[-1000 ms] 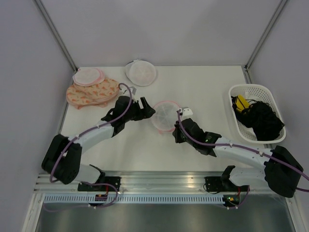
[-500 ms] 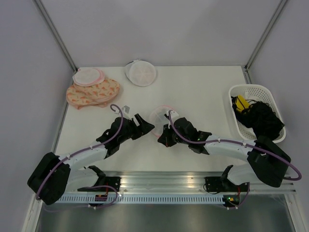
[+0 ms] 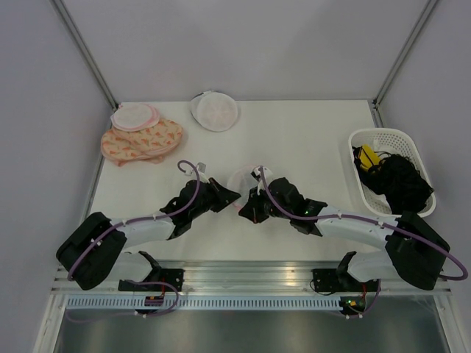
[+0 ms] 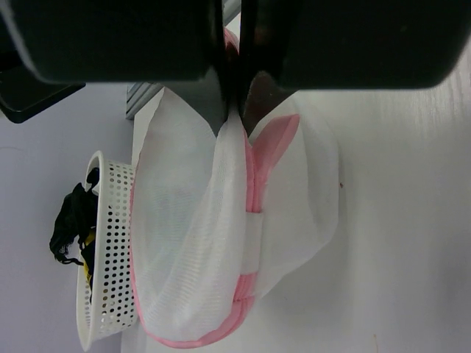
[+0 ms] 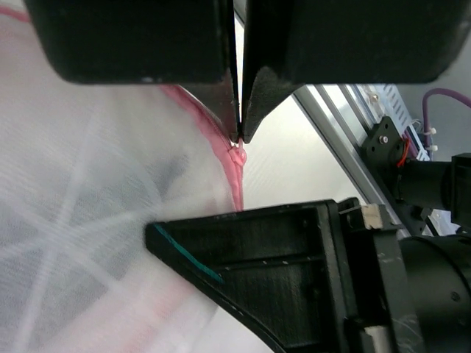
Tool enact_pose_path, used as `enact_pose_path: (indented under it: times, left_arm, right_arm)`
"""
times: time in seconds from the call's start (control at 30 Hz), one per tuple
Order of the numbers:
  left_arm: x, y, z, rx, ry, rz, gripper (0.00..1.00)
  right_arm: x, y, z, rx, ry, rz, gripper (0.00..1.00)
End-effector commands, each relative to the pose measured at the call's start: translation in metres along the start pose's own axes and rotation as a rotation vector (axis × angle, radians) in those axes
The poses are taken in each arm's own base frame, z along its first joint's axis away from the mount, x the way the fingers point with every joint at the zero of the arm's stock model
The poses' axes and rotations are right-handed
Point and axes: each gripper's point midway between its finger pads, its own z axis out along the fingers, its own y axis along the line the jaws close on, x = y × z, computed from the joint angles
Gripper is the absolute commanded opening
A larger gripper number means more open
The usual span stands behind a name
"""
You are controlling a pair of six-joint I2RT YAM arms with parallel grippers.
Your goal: Unzip the laundry bag and remove the bra
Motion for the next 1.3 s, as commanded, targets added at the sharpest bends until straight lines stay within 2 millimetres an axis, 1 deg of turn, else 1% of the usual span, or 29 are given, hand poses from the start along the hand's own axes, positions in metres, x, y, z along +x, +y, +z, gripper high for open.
enact_pose_path:
  times: [0.0, 0.07, 0.1, 0.13, 0.17, 0.2, 0.23, 0.27, 0.3, 0.37, 0.4, 0.47, 0.5, 0.53, 0.6, 0.67, 0.7, 0.73, 0.77, 0.8, 0.87, 0.9, 0.93, 1.0, 1.03, 1.13, 1.17, 1.2, 1.27]
  left_arm:
    - [-0.022, -0.017, -0.002, 0.018, -0.091, -0.009, 0.06]
    - [-0.025, -0.013, -0.004, -0.015, -0.104, 0.021, 0.03]
    - [-0.028, -0.013, -0.006, -0.021, -0.109, 0.033, 0.02]
    - [-0.03, -0.012, -0.006, -0.034, -0.114, 0.057, 0.02]
    - [-0.03, -0.01, -0.007, -0.045, -0.111, 0.071, 0.02]
    - [-0.03, -0.006, -0.008, -0.064, -0.108, 0.083, 0.02]
    - [-0.03, -0.005, -0.009, -0.066, -0.105, 0.109, 0.02]
    - [-0.03, -0.004, -0.009, -0.068, -0.101, 0.125, 0.02]
    - [-0.029, -0.003, -0.01, -0.071, -0.094, 0.141, 0.02]
    - [-0.026, -0.007, -0.009, -0.053, -0.059, 0.202, 0.02]
    - [-0.022, -0.006, -0.008, -0.056, -0.034, 0.227, 0.02]
    - [-0.015, -0.014, -0.004, -0.021, 0.028, 0.295, 0.02]
    - [-0.013, -0.017, -0.003, -0.006, 0.05, 0.32, 0.02]
    - [-0.008, -0.027, 0.001, 0.034, 0.102, 0.376, 0.02]
    - [-0.008, -0.034, 0.006, 0.053, 0.137, 0.432, 0.03]
    - [-0.016, -0.039, 0.017, 0.048, 0.157, 0.532, 0.04]
    - [-0.03, -0.048, 0.023, 0.047, 0.126, 0.586, 0.04]
    - [-0.034, -0.044, 0.028, 0.028, 0.131, 0.602, 0.06]
    - [-0.045, -0.036, 0.035, -0.005, 0.117, 0.601, 0.11]
    - [-0.058, -0.038, 0.04, -0.027, 0.081, 0.601, 0.31]
    - [-0.075, -0.027, 0.043, -0.084, 0.049, 0.568, 0.57]
    - [-0.081, -0.026, 0.042, -0.114, 0.027, 0.528, 0.77]
    - [-0.09, -0.019, 0.04, -0.17, -0.017, 0.509, 0.83]
    - [-0.087, -0.013, 0.029, -0.192, -0.029, 0.452, 0.9]
    - [-0.091, -0.009, 0.024, -0.215, -0.06, 0.431, 0.92]
    - [-0.08, -0.004, 0.005, -0.203, -0.076, 0.332, 0.93]
    - [-0.075, -0.004, 0.001, -0.19, -0.075, 0.31, 0.93]
    - [-0.065, -0.001, -0.004, -0.167, -0.068, 0.266, 0.93]
    - [-0.059, -0.014, -0.014, -0.095, -0.088, 0.226, 0.93]
  right_arm:
    - [-0.006, 0.005, -0.007, 0.005, 0.005, -0.029, 0.0]
    - [-0.005, -0.003, -0.011, 0.062, 0.011, -0.031, 0.0]
    - [0.003, -0.014, -0.018, 0.121, 0.047, -0.027, 0.0]
    - [0.005, -0.02, -0.022, 0.162, 0.063, -0.026, 0.0]
    - [0.004, -0.031, -0.028, 0.225, 0.058, -0.028, 0.01]
    - [0.013, -0.047, -0.038, 0.311, 0.095, -0.028, 0.01]
    - [0.008, -0.051, -0.047, 0.356, 0.078, -0.025, 0.01]
    - [0.01, -0.076, -0.062, 0.506, 0.073, -0.034, 0.01]
    - [0.0, -0.081, -0.071, 0.566, 0.045, -0.032, 0.0]
    - [-0.003, -0.102, -0.089, 0.716, 0.032, -0.037, 0.0]
    - [-0.016, -0.112, -0.096, 0.802, -0.009, -0.055, 0.0]
    - [-0.022, -0.124, -0.102, 0.892, -0.02, -0.068, 0.0]
    - [-0.029, -0.132, -0.102, 0.954, -0.033, -0.087, 0.01]
    - [-0.032, -0.137, -0.102, 0.983, -0.041, -0.092, 0.0]
    - [-0.035, -0.143, -0.095, 1.024, -0.042, -0.105, 0.0]
    - [-0.035, -0.141, -0.086, 1.0, -0.042, -0.102, 0.01]
    - [-0.031, -0.139, -0.08, 0.967, -0.019, -0.102, 0.01]
    - [-0.029, -0.138, -0.077, 0.95, -0.017, -0.096, 0.0]
    - [-0.031, -0.134, -0.073, 0.921, -0.034, -0.084, 0.0]
    - [-0.027, -0.133, -0.073, 0.899, -0.035, -0.076, 0.01]
    - [-0.026, -0.122, -0.064, 0.815, -0.044, -0.053, 0.01]
    - [-0.023, -0.12, -0.063, 0.791, -0.048, -0.046, 0.0]
    - [-0.022, -0.118, -0.062, 0.769, -0.045, -0.043, 0.01]
    - [-0.018, -0.109, -0.055, 0.703, -0.039, -0.03, 0.0]
    - [-0.018, -0.104, -0.052, 0.67, -0.032, -0.035, 0.0]
    - [-0.017, -0.075, -0.038, 0.483, -0.018, -0.032, 0.01]
    - [-0.02, -0.049, -0.03, 0.338, -0.018, -0.042, 0.0]
    - [-0.018, -0.04, -0.028, 0.281, -0.015, -0.046, 0.0]
    - [-0.025, -0.023, -0.025, 0.186, -0.042, -0.061, 0.0]
